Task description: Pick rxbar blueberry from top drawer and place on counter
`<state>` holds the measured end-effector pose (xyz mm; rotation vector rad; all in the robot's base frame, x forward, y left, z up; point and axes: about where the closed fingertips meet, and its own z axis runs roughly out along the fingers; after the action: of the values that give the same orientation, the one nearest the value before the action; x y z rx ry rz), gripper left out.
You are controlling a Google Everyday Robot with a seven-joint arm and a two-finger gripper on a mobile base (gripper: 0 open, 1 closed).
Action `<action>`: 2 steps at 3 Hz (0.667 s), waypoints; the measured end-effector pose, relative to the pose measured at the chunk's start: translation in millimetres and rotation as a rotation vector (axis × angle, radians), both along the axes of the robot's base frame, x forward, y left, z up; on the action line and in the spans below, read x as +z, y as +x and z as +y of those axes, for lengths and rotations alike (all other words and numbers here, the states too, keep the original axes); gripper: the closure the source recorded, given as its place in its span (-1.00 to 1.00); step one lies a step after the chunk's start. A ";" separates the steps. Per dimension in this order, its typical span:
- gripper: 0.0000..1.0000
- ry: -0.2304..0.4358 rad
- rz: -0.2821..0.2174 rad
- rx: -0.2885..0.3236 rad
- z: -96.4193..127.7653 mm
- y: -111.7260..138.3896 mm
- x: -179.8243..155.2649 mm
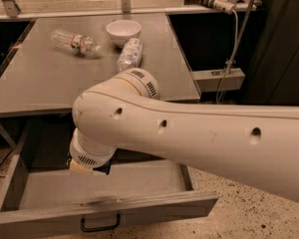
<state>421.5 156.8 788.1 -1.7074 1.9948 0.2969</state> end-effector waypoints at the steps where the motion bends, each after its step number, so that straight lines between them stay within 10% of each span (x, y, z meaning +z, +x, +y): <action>1: 1.00 0.013 -0.036 -0.021 -4.4 11.7 28.3; 2: 1.00 0.032 -0.109 -0.038 -10.5 32.4 73.7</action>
Offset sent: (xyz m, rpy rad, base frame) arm 0.0617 -0.0186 0.1368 0.0633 -0.2062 -0.0638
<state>453.8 146.2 861.8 -1.6292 1.9304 0.2163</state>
